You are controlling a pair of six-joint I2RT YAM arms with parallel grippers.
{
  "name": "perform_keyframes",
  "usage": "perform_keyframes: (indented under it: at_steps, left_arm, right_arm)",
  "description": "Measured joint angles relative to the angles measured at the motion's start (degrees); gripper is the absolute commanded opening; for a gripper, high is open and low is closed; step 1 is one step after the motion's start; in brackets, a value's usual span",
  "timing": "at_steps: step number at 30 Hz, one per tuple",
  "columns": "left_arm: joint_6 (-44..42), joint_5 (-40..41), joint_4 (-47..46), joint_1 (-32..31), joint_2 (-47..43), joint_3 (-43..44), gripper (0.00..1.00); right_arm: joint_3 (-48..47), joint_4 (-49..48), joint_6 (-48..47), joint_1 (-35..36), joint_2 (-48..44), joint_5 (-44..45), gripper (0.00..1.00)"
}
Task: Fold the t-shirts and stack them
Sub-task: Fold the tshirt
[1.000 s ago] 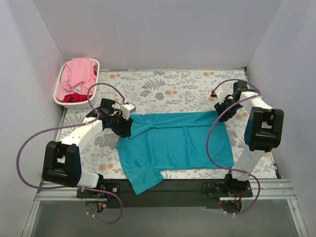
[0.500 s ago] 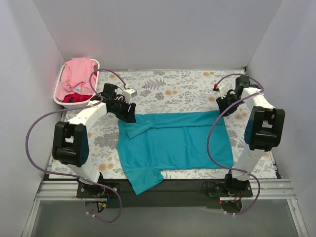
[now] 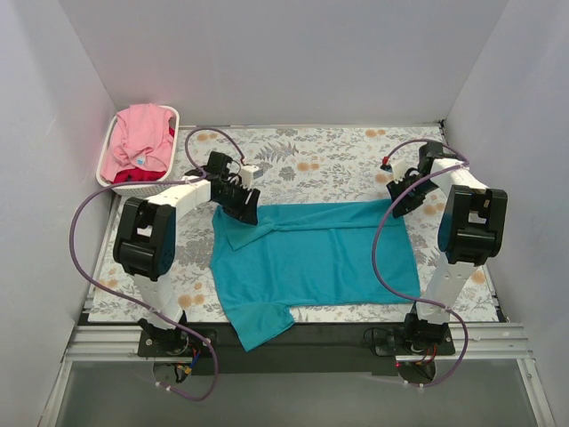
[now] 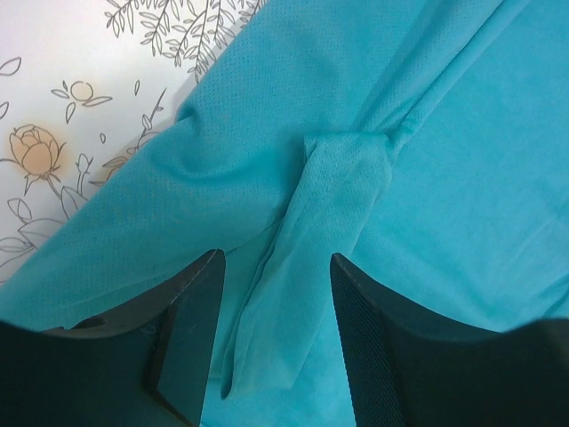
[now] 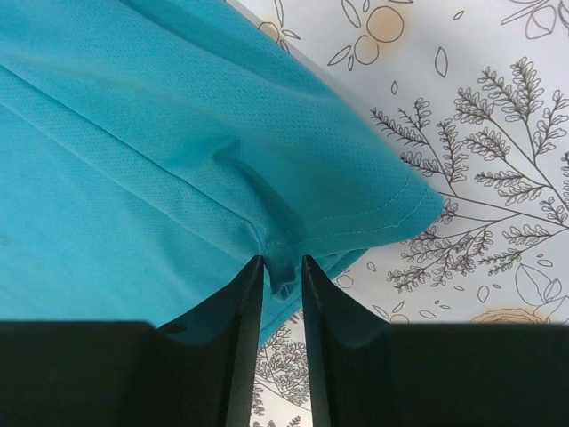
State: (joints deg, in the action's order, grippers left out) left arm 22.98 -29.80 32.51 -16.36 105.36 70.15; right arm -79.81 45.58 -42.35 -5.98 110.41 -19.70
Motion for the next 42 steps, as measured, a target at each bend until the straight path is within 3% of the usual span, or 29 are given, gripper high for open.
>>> perform_keyframes:
  at_steps: [4,13,16,17,18,21,24,39,42]
  left_arm:
    - [0.5,0.2,-0.6,-0.9,1.2,1.2,0.48]
    - [1.3,0.2,-1.4,-2.6,2.7,2.0,0.43]
    - [1.5,0.2,-1.4,-2.9,2.7,2.0,0.36]
    - [1.5,0.2,-1.4,-3.0,2.7,2.0,0.32]
    - [1.6,0.2,-1.4,-3.0,2.7,2.0,0.26]
    - [1.6,0.2,-1.3,-3.3,2.7,2.0,0.12]
    - [1.6,0.1,-1.2,-3.5,2.7,2.0,0.05]
    - [1.2,-0.9,0.9,-4.4,-1.6,-0.6,0.00]
    - [0.9,-0.9,1.0,-4.6,-3.3,-1.2,0.15]
  right_arm:
    - [0.0,0.9,-0.1,0.0,0.0,-0.2,0.22]
    - [0.1,1.9,-1.6,0.0,0.0,-0.2,0.17]
    - [0.3,2.4,-1.8,0.0,0.0,-0.2,0.12]
    - [0.5,2.5,-1.9,0.0,0.0,-0.2,0.03]
    - [0.5,2.6,-2.2,0.0,0.0,-0.2,0.01]
    - [0.6,2.8,-2.3,0.0,-0.1,-0.2,0.01]
    - [1.0,2.8,-2.6,0.0,-0.7,-0.2,0.01]
    - [7.1,3.8,-6.4,0.0,-5.7,2.1,0.01]
    - [7.6,3.8,-6.7,0.0,-5.7,2.3,0.01]
